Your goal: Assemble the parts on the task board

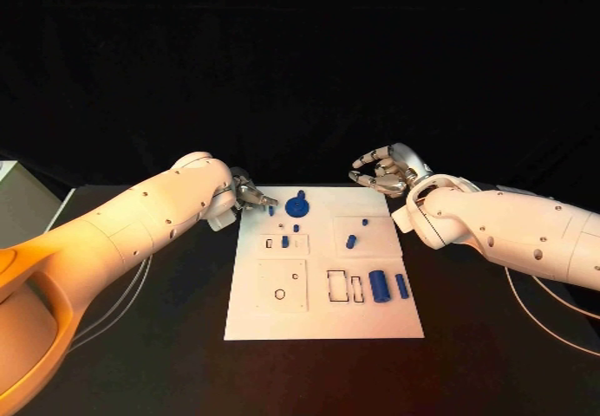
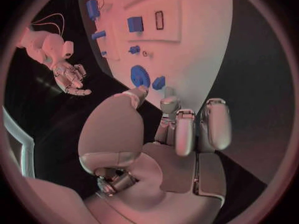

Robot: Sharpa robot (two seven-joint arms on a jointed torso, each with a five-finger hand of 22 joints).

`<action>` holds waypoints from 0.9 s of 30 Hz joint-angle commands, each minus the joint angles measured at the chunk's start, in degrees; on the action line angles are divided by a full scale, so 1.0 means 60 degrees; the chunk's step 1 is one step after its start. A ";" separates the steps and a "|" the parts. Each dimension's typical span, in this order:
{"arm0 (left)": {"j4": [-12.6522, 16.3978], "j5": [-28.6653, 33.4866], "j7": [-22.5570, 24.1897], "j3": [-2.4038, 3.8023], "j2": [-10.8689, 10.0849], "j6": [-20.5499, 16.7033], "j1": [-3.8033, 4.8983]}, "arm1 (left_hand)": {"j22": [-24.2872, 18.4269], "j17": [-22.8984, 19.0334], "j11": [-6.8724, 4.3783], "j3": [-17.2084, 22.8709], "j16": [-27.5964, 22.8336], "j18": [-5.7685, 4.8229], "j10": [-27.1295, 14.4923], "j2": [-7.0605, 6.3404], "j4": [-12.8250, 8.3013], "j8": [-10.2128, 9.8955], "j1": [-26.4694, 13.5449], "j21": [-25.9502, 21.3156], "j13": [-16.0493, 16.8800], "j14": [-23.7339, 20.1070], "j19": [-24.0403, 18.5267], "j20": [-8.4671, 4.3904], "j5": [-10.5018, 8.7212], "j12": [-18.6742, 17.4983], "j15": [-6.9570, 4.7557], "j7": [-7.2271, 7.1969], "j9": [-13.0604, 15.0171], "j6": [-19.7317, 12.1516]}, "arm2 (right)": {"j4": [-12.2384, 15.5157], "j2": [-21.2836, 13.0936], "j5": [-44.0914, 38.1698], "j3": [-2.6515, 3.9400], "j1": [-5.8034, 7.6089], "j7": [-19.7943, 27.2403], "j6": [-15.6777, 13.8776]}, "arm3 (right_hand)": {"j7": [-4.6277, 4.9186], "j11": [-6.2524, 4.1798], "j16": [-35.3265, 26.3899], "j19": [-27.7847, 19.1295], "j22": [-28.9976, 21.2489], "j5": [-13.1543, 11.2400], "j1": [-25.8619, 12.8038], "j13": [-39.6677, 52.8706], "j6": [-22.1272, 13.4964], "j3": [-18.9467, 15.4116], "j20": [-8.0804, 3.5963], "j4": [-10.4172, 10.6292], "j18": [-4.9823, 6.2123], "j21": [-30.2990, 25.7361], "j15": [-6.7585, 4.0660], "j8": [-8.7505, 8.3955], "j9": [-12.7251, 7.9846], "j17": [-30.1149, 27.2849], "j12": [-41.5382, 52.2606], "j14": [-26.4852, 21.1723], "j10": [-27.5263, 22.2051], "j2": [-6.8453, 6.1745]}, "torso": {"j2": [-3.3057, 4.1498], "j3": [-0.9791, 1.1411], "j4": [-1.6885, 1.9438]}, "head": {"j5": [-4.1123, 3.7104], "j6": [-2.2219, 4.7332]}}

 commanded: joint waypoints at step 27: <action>-0.0046 0.0280 -0.0007 -0.0112 0.0076 0.0207 -0.0020 | 0.0043 0.2172 -0.0013 0.0083 0.0062 0.0050 0.0059 0.0341 0.0000 0.0166 0.0310 0.0079 -0.0025 0.0865 0.0070 -0.0026 -0.0028 0.0069 0.0014 -0.0041 -0.0019 0.0026 | -0.0032 0.0065 -0.0008 0.0007 0.0004 0.0133 0.0025 | 0.0020 0.0003 -0.0040 0.0184 0.1195 0.0046 0.0009 0.1270 -0.0067 0.0064 -0.0012 0.0007 0.0116 -0.0032 -0.0026 -0.0034 0.0017 0.0996 -0.0017 0.0620 -0.0040 -0.0077 | -0.0009 0.0003 -0.0001 | -0.0038 -0.0086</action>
